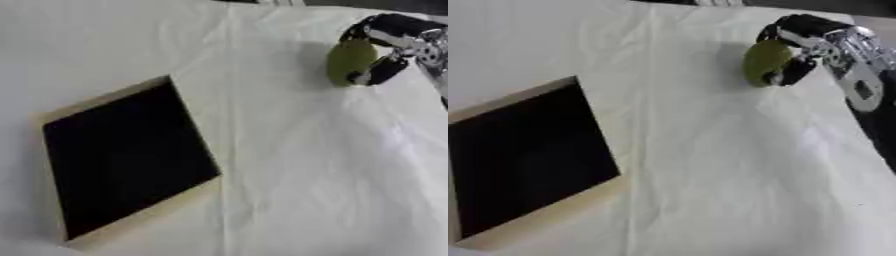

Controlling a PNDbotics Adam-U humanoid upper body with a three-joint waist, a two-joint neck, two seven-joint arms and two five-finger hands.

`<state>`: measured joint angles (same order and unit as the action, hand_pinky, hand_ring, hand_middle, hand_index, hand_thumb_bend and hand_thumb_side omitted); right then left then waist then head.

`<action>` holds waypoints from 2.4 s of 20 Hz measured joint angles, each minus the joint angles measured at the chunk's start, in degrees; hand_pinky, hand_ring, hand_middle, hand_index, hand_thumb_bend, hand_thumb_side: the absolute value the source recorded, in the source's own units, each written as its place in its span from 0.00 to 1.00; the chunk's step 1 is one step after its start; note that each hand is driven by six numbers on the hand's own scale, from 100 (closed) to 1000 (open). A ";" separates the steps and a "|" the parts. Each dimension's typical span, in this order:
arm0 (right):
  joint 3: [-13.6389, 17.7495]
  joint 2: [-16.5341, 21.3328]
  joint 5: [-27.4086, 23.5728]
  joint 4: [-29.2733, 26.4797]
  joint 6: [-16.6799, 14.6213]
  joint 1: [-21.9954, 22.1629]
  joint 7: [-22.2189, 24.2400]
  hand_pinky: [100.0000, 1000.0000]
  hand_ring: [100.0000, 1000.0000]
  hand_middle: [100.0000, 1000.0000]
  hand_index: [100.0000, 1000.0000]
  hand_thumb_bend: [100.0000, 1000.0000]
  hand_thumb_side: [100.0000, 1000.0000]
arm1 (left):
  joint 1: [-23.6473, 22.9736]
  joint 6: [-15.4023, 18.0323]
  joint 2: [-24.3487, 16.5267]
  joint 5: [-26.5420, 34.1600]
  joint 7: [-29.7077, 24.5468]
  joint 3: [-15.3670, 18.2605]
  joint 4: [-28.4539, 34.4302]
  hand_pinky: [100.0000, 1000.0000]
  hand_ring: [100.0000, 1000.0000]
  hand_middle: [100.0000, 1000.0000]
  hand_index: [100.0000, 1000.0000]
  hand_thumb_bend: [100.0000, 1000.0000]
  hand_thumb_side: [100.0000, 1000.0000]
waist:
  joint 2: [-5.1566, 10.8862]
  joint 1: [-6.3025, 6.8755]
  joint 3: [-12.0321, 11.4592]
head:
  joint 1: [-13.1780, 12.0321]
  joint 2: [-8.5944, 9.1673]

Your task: Pick up objects on the table and place them in the box.

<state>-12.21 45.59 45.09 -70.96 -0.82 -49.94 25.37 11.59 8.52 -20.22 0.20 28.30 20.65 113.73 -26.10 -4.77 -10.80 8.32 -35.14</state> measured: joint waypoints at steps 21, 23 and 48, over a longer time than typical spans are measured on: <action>2.79 7.22 -8.75 -30.52 2.56 7.73 -10.68 0.67 0.47 0.41 0.56 0.30 0.00 | 0.01 -0.12 0.01 0.00 -0.11 0.02 0.00 0.44 0.45 0.50 0.69 0.21 0.54 | 0.01 -0.15 0.62 | -0.16 -0.02; 2.85 8.06 -8.92 -36.37 2.58 7.79 -10.74 0.67 0.47 0.41 0.57 0.29 0.00 | 0.01 -0.12 0.01 0.00 -0.11 0.02 0.00 0.44 0.45 0.50 0.69 0.21 0.54 | 0.04 -0.16 0.62 | -0.15 -0.02; -15.27 -17.45 -5.01 -42.73 -3.71 -10.52 5.18 0.65 0.44 0.44 0.61 0.25 0.00 | 0.08 -0.07 0.01 0.49 -0.42 -0.33 0.00 0.44 0.45 0.49 0.69 0.21 0.54 | 1.60 -0.65 -0.89 | 1.01 -0.53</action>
<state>-27.48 28.14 40.08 -113.69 -4.53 -60.46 30.55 11.67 8.44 -20.21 0.68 27.88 20.32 113.73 -24.50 -5.43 -11.69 9.33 -35.67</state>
